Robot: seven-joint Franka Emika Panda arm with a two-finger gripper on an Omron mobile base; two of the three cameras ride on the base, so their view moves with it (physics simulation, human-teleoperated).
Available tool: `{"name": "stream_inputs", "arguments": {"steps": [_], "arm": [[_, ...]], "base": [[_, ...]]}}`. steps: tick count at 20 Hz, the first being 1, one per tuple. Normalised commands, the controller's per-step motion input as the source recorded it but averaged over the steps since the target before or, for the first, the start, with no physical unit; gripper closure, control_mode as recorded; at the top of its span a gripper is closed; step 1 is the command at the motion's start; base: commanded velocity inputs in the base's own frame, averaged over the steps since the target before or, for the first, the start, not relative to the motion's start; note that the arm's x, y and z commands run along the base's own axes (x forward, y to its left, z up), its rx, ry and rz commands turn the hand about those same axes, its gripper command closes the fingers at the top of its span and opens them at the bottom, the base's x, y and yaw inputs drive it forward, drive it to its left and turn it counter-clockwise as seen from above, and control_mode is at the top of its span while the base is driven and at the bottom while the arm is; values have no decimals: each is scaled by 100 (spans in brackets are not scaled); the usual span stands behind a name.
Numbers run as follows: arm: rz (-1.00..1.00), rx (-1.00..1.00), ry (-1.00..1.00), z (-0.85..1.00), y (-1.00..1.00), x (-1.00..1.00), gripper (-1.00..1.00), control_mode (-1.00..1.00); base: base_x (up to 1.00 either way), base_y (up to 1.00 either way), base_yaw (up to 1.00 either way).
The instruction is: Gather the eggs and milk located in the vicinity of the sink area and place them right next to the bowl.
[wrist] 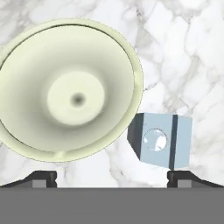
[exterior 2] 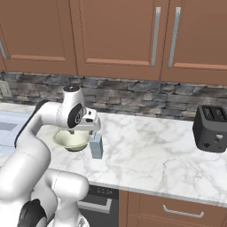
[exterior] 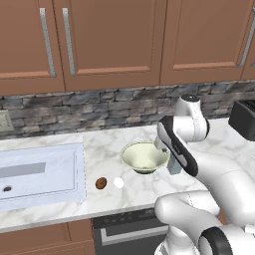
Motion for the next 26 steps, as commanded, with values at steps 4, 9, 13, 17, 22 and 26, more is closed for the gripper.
{"name": "stream_inputs", "arguments": {"steps": [4, 9, 13, 17, 22, 26], "arm": [[0, 0, 0, 0, 44, -29, -100, -100], [0, 0, 0, 0, 50, -18, -100, -100], [0, 0, 0, 0, 48, -12, -100, -100], [-2, 0, 0, 0, 42, -1, -100, -100], [-4, 0, 0, -9, 43, 0, -100, -100], [-3, 0, 1, -30, 47, 0, -100, -100]], "base": [[0, 0, 0], [0, 0, 0], [0, 0, 0], [0, 0, 0], [0, 0, 0], [0, 0, 0]]}}
